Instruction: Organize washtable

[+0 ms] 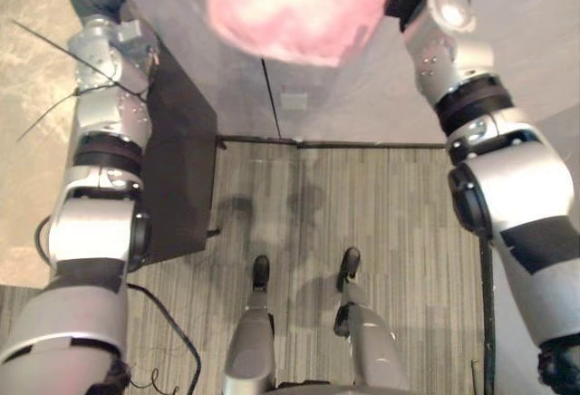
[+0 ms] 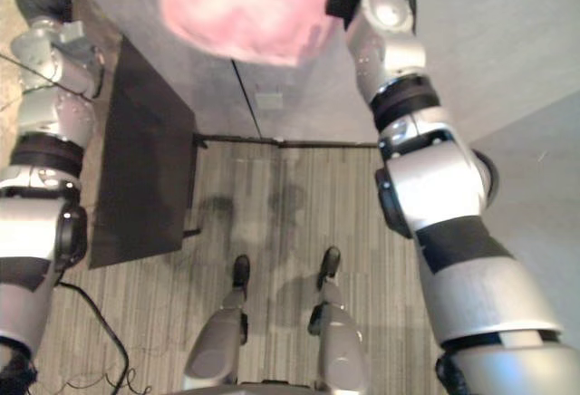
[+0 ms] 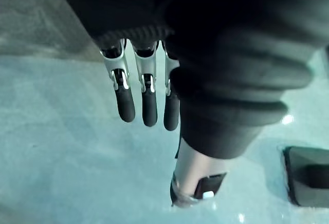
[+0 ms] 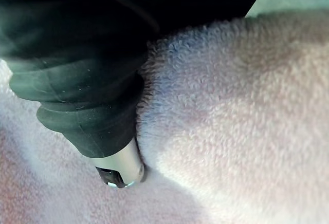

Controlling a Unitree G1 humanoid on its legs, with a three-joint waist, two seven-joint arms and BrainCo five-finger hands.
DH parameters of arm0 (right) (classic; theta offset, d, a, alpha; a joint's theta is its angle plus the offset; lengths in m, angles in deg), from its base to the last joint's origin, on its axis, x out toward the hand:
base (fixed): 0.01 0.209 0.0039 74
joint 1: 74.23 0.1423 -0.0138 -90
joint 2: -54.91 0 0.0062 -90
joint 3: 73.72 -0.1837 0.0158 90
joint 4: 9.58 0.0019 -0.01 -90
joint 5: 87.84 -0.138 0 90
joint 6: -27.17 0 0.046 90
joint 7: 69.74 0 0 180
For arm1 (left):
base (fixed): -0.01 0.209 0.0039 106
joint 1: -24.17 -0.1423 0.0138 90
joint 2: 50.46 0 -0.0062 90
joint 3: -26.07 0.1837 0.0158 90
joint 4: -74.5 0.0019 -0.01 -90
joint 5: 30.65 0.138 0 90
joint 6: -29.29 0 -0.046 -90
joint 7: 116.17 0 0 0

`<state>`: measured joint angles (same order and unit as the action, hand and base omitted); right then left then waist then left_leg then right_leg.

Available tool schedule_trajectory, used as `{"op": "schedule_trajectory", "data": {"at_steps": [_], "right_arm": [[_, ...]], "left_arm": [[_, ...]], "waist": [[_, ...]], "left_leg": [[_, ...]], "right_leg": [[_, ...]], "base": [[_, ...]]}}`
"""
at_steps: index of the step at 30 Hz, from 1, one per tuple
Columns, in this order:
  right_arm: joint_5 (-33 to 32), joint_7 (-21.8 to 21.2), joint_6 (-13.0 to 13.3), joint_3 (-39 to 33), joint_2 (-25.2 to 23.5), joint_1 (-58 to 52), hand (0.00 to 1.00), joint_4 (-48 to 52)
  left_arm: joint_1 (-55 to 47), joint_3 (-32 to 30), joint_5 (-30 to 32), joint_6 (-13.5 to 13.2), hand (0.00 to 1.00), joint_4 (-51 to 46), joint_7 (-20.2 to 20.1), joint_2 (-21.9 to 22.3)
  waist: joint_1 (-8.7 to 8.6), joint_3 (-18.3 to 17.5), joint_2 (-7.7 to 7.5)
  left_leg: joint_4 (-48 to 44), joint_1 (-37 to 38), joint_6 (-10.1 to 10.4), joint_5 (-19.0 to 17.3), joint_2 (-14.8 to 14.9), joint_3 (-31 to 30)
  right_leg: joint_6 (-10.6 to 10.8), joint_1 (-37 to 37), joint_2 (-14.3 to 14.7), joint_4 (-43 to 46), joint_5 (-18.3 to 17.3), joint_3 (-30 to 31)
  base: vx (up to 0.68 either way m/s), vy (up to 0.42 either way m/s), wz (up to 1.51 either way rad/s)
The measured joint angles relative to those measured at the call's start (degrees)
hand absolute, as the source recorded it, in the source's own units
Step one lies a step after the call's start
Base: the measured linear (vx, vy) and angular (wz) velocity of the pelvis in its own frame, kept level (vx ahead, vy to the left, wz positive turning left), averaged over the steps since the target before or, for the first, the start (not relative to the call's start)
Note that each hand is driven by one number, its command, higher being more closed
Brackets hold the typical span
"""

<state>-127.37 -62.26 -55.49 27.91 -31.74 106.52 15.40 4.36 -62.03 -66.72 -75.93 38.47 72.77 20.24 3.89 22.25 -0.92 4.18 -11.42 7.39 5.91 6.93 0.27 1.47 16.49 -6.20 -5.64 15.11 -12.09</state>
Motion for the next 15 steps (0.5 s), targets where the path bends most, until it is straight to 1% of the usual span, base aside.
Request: {"op": "schedule_trajectory", "data": {"at_steps": [8,15], "right_arm": [[-0.99,-0.1,0.01,-0.13,0.49,-0.73,0.0,0.02],[-1.0,-0.15,0.01,-0.12,0.78,-2.58,0.0,0.13]], "left_arm": [[-2.03,-0.04,-1.63,0.01,0.0,0.12,-0.05,-0.01],[-4.02,-0.22,-1.73,0.01,0.0,0.1,-0.05,-0.01]], "waist": [[-0.11,0.0,0.0],[-0.03,-0.01,-0.01]], "left_leg": [[-0.06,0.44,-0.01,-0.01,0.0,0.16],[-0.01,1.2,-0.03,-0.02,-0.01,0.21]], "right_leg": [[-0.01,-0.27,0.07,0.0,0.0,0.41],[0.0,-1.01,0.08,0.0,0.0,0.48]], "base": [[0.0,0.0,-0.01],[0.0,0.009,0.0]]}}
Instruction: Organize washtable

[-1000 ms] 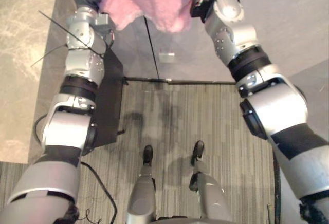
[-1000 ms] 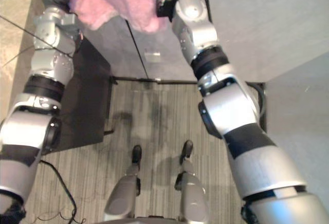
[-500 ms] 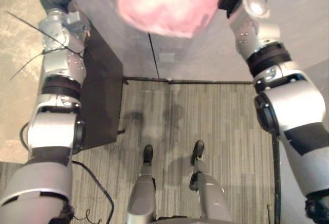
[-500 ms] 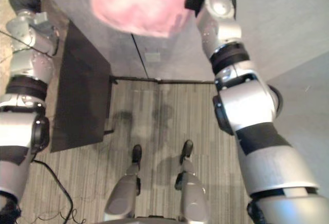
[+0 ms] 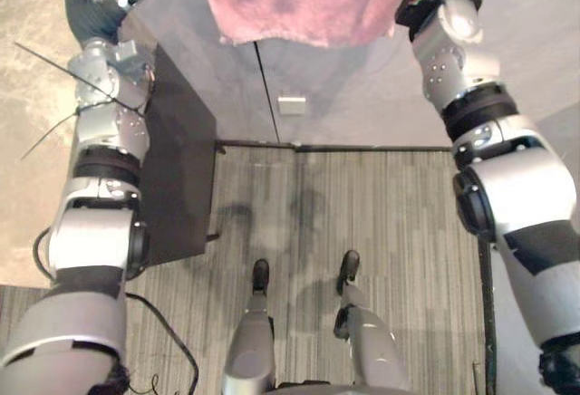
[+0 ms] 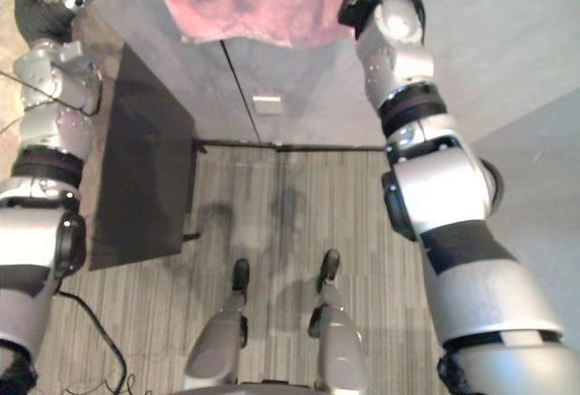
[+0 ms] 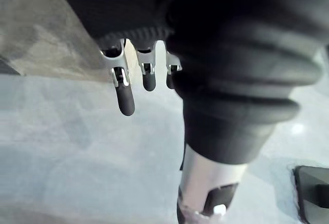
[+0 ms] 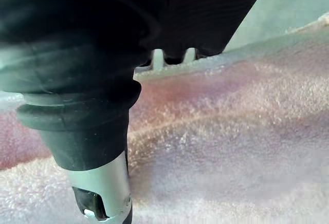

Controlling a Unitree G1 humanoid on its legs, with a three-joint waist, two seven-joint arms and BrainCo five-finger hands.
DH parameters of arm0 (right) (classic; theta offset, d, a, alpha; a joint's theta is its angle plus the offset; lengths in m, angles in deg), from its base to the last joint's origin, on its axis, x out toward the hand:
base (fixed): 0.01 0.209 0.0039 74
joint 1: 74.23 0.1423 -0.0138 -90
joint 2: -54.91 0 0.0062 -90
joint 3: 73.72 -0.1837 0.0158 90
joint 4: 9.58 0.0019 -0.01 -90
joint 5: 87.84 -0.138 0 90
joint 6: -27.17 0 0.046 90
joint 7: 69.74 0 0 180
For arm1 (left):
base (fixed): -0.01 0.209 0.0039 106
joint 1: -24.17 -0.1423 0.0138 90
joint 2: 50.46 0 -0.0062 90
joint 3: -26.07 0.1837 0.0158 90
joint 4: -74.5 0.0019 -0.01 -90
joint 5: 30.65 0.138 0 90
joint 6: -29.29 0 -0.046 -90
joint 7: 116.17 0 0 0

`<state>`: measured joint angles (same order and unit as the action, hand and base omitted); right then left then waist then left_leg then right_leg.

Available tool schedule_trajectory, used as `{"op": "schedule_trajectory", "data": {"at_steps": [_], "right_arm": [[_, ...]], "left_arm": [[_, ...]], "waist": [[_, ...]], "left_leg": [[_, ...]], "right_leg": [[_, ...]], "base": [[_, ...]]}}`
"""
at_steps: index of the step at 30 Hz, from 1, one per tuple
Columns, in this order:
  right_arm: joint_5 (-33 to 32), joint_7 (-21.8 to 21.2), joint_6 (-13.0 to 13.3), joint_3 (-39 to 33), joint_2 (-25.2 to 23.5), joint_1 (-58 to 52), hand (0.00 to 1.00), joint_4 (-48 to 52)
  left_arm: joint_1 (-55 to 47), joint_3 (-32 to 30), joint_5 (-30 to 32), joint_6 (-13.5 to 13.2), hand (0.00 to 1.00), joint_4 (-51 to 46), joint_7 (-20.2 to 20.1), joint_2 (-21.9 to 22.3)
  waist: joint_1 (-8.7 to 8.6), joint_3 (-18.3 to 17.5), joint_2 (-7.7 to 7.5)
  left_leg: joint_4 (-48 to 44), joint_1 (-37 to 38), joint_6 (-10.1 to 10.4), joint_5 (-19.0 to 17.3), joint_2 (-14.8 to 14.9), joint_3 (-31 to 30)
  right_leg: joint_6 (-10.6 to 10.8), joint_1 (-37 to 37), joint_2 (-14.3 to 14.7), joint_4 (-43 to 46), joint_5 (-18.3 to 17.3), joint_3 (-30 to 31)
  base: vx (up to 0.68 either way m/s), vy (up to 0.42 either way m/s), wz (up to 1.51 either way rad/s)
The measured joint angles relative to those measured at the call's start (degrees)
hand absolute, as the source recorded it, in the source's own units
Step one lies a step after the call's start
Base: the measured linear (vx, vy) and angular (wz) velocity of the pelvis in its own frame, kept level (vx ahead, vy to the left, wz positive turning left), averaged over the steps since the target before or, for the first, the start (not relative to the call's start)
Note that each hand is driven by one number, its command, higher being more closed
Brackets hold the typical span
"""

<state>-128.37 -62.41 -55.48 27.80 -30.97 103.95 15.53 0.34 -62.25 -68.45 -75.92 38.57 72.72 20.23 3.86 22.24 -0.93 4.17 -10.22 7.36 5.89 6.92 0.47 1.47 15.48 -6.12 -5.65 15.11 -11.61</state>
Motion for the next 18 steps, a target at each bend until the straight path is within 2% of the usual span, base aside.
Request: {"op": "schedule_trajectory", "data": {"at_steps": [9,12,14,18], "right_arm": [[0.25,0.1,-0.01,-0.28,1.65,-1.35,0.0,0.01],[0.63,0.65,-0.08,-4.74,2.94,-3.32,0.0,3.17],[0.65,3.32,0.12,-9.76,4.17,-5.94,0.0,7.62],[2.03,7.51,1.35,-13.58,6.74,-10.12,0.0,16.94]], "left_arm": [[-0.11,-0.19,0.12,0.01,0.0,-0.08,0.08,0.0],[-0.79,-2.51,0.23,0.02,0.0,-3.13,1.03,-0.01],[-2.78,-4.99,0.69,-0.4,0.0,-8.03,2.96,-0.07],[-5.43,-9.38,2.14,-1.33,0.0,-16.15,6.69,-0.22]], "waist": [[0.02,-0.01,-0.01],[0.09,-0.05,-0.08],[0.05,-0.09,-0.12],[-0.1,-0.2,-0.29]], "left_leg": [[-0.04,0.95,0.0,0.0,-0.01,-0.06],[-0.04,1.59,-0.01,-0.01,-0.07,-0.09],[-0.04,2.4,-0.03,-0.01,-0.07,-0.06],[0.0,3.18,0.0,0.0,0.0,1.02]], "right_leg": [[0.0,-1.0,-0.01,0.0,0.01,-0.05],[0.0,-1.68,-0.07,0.0,0.0,-0.07],[0.01,-2.37,-0.04,-0.01,-0.03,0.0],[0.04,-2.65,0.08,-0.01,-0.08,0.95]], "base": [[0.01,0.015,0.0],[0.0,0.022,0.01],[0.0,0.0,0.0],[-0.01,0.011,-0.09]]}}
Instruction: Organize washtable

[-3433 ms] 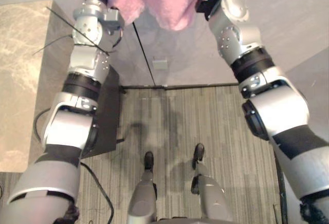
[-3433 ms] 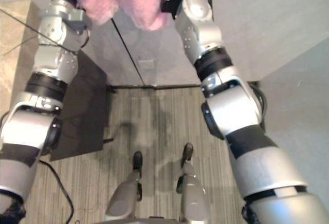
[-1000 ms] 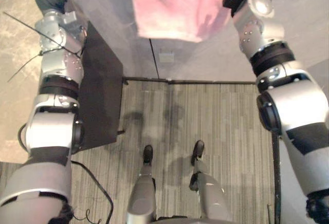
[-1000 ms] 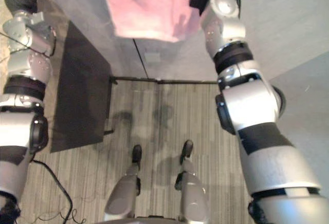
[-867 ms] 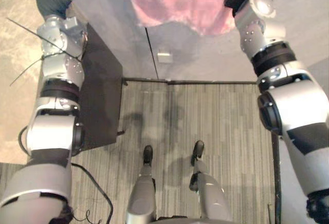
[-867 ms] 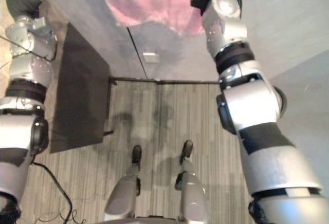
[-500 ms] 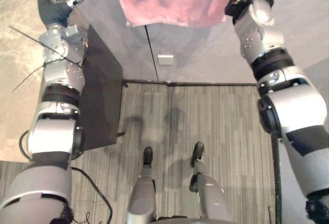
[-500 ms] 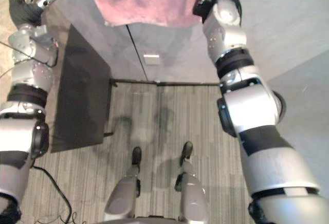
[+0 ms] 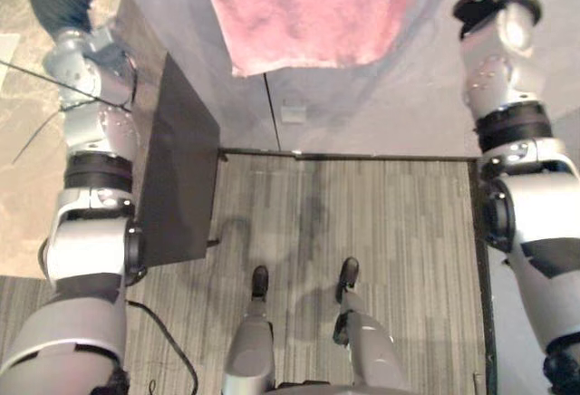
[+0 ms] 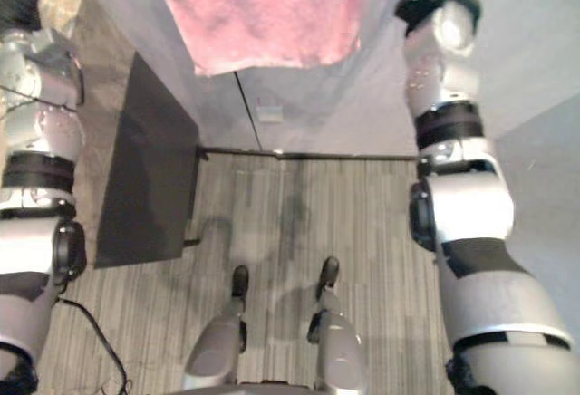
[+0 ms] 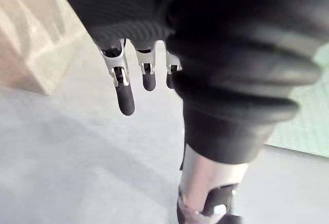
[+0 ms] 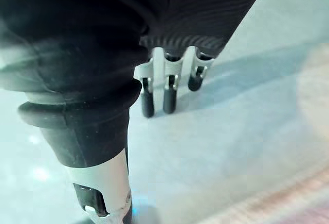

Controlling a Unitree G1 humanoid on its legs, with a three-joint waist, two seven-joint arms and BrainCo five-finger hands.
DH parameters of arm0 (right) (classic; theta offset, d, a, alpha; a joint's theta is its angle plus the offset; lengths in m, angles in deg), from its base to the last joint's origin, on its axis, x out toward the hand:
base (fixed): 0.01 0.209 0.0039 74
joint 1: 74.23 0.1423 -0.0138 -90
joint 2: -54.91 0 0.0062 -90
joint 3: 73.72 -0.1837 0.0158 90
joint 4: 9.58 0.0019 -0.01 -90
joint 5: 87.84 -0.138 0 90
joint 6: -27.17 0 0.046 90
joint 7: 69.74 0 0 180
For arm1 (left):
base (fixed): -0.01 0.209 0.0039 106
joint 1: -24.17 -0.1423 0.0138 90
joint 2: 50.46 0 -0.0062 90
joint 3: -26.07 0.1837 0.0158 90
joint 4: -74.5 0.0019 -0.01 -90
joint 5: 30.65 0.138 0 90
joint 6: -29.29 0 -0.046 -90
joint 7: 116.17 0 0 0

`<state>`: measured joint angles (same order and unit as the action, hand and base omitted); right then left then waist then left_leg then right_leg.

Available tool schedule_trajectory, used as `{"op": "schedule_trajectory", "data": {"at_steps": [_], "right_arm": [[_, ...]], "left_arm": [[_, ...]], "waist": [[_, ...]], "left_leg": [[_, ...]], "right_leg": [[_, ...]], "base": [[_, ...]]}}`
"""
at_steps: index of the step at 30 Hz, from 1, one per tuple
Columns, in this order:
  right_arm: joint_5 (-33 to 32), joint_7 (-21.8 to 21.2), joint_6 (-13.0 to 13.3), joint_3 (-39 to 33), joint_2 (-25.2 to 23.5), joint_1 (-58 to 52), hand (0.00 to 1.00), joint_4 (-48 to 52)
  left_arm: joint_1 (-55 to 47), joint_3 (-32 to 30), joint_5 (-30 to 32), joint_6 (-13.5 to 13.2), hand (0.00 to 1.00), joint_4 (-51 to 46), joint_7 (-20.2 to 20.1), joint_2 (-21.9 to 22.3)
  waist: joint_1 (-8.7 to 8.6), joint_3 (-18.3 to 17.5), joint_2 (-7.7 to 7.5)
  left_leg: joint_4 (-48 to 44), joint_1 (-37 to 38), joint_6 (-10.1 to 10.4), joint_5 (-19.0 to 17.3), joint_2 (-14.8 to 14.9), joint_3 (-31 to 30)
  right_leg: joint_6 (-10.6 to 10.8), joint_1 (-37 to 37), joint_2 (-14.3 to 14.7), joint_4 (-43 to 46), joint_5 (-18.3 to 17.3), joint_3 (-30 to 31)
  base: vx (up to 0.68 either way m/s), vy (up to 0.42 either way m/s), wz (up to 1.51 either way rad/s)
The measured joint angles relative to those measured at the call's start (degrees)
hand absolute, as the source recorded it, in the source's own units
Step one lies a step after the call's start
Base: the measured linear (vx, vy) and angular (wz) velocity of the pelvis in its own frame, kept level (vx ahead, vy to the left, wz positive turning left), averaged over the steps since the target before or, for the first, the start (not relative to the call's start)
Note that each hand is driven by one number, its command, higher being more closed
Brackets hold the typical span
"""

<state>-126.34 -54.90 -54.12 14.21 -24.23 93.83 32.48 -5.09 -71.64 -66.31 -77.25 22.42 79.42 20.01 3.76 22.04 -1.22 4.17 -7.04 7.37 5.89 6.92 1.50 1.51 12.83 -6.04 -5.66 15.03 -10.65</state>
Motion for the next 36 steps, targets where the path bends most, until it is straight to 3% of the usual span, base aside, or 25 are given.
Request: {"op": "schedule_trajectory", "data": {"at_steps": [6,12,14,17,20,23,27,36], "right_arm": [[5.44,3.0,2.57,-4.58,2.46,-11.96,0.0,15.64],[4.99,1.36,4.14,-4.77,3.58,-22.42,0.0,25.06],[2.69,-2.06,4.61,-3.86,3.92,-28.28,0.0,29.96],[-0.57,-6.82,4.84,0.42,4.71,-35.05,0.0,36.96],[-3.47,-12.61,4.31,5.99,5.19,-40.38,0.0,42.5],[-5.86,-17.66,3.24,9.94,5.37,-41.42,0.0,43.0],[-8.48,-21.1,2.32,15.25,7.61,-41.72,0.0,43.0],[-10.58,-22.87,1.42,25.89,7.32,-37.55,0.0,42.1]], "left_arm": [[-9.9,-2.23,4.31,-0.79,0.0,-14.79,2.95,0.69],[-17.09,-2.05,6.64,-1.83,0.0,-23.43,3.08,1.18],[-21.22,-1.28,5.82,-2.0,0.0,-25.35,-0.55,0.94],[-27.93,4.56,2.46,-2.04,0.0,-29.69,-5.86,-3.47],[-31.45,11.86,-0.88,-1.33,0.0,-34.32,-13.31,-7.75],[-32.28,13.78,-3.85,-0.42,0.0,-35.88,-18.43,-8.73],[-32.55,17.38,-5.29,0.41,0.0,-35.87,-20.89,-10.84],[-27.43,28.46,-5.35,2.26,0.0,-31.36,-21.87,-10.68]], "waist": [[-2.53,-3.92,-0.23],[-3.17,-7.56,-0.22],[-3.08,-10.87,-0.2],[-2.99,-13.9,-0.17],[-3.04,-15.57,-0.15],[-3.19,-15.72,-0.05],[-3.19,-15.76,-0.03],[-3.34,-17.12,0.04]], "left_leg": [[1.06,1.93,0.0,-0.11,0.16,0.74],[1.08,3.83,-0.4,-0.81,0.27,2.44],[1.14,3.94,-0.62,-1.26,0.35,2.69],[1.16,4.34,-0.84,-1.92,0.33,3.31],[1.51,4.48,-0.68,-2.22,0.22,3.51],[1.56,4.63,-0.69,-2.23,0.16,3.76],[1.58,4.31,-0.65,-2.23,0.18,3.99],[1.25,1.97,-0.57,-1.91,0.07,4.31]], "right_leg": [[0.69,-1.17,0.2,-0.01,-0.61,0.68],[1.09,-2.88,0.36,-0.03,-1.26,1.65],[1.63,-2.91,0.35,-0.06,-2.32,1.82],[1.79,-2.91,0.36,-0.08,-2.46,2.53],[1.88,-2.91,0.21,-0.25,-2.53,2.71],[1.89,-2.91,0.15,-0.25,-2.53,2.93],[1.92,-2.41,0.21,-0.25,-2.5,3.11],[1.39,0.35,0.22,-0.05,-1.4,3.32]], "base": [[0.02,0.018,-0.06],[0.0,0.025,-0.09],[-0.03,0.018,-0.03],[0.02,0.021,-0.08],[0.0,0.007,-0.02],[-0.01,0.013,-0.04],[0.0,0.0,0.0],[0.02,0.007,-0.01]]}}
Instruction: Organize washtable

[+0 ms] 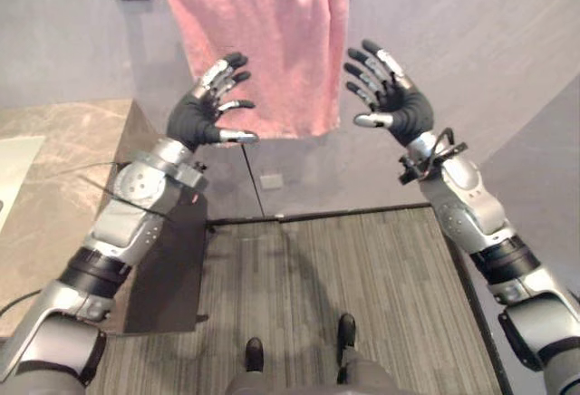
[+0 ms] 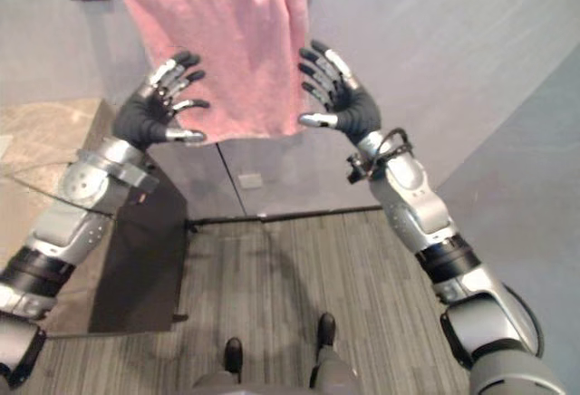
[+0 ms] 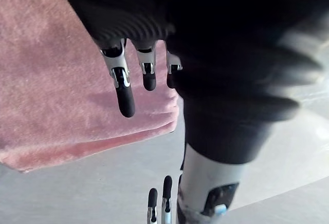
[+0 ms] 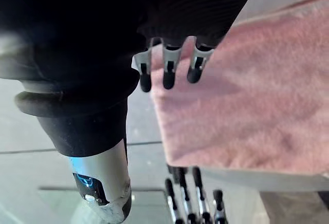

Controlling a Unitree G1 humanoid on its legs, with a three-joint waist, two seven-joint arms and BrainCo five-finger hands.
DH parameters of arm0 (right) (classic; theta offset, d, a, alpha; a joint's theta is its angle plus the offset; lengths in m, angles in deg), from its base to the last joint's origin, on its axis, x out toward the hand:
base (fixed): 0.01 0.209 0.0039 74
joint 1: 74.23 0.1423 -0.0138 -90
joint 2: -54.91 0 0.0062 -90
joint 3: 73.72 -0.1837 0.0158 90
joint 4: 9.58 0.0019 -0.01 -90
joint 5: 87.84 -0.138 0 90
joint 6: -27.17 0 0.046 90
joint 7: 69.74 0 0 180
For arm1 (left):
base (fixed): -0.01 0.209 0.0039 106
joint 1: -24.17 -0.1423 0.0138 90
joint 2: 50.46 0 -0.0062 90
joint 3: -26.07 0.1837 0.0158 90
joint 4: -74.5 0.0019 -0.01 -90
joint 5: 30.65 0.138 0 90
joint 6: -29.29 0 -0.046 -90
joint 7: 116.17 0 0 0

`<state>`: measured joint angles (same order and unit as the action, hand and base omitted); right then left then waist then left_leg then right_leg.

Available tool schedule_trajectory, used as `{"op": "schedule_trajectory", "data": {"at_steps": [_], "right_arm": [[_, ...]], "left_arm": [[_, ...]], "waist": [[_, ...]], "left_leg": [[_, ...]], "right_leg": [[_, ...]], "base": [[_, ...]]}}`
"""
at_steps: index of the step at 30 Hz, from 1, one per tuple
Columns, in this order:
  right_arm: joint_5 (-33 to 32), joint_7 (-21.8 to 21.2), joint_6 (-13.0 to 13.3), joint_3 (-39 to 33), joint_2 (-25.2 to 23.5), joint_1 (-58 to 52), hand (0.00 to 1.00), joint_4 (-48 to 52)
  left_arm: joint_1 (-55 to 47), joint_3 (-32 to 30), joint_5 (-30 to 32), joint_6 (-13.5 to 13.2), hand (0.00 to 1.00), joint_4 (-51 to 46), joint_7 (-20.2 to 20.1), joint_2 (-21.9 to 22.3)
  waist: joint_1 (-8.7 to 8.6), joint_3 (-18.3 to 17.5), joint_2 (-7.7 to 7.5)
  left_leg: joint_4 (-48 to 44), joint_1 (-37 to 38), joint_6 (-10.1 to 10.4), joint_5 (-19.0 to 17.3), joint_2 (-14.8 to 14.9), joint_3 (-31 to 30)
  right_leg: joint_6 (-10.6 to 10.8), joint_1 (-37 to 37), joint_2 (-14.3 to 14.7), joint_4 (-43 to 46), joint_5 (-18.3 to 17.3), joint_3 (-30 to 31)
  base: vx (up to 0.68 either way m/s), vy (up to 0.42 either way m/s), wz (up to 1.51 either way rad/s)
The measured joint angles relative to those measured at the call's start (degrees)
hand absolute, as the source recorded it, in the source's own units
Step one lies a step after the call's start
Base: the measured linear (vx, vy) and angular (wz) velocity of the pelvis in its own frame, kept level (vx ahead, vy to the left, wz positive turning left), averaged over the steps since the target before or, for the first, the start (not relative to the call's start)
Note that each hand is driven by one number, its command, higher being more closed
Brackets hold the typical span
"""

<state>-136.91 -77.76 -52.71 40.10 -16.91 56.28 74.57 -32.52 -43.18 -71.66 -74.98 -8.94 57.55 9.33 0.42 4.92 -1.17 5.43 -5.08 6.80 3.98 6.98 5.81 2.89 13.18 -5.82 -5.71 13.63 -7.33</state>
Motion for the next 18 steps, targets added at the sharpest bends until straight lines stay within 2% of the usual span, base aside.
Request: {"op": "schedule_trajectory", "data": {"at_steps": [9,12,18], "right_arm": [[-0.4,1.0,-0.01,2.24,-5.46,13.85,0.0,-12.06],[-0.41,2.39,0.01,2.38,-8.17,18.3,0.0,-17.45],[-0.48,4.7,0.07,1.42,-12.13,25.21,0.0,-23.46]], "left_arm": [[15.08,2.5,0.08,0.04,0.0,13.13,2.28,5.59],[18.91,3.46,0.13,0.05,0.0,15.81,3.34,6.84],[27.36,3.23,0.13,-0.05,0.0,20.75,5.57,8.79]], "waist": [[0.12,0.12,0.18],[0.14,0.48,0.7],[0.33,4.93,1.88]], "left_leg": [[-0.06,-3.23,0.07,0.13,-0.05,-0.83],[-0.08,-3.61,0.23,0.41,-0.12,-1.06],[-0.07,-4.62,-0.09,0.95,-0.16,-2.18]], "right_leg": [[-0.09,2.6,-0.1,0.0,0.17,-0.74],[-0.23,3.05,-0.26,0.03,0.38,-1.03],[-0.48,3.4,-0.4,0.04,0.63,-2.14]], "base": [[0.0,0.025,0.05],[0.03,0.036,0.05],[-0.02,0.025,0.09]]}}
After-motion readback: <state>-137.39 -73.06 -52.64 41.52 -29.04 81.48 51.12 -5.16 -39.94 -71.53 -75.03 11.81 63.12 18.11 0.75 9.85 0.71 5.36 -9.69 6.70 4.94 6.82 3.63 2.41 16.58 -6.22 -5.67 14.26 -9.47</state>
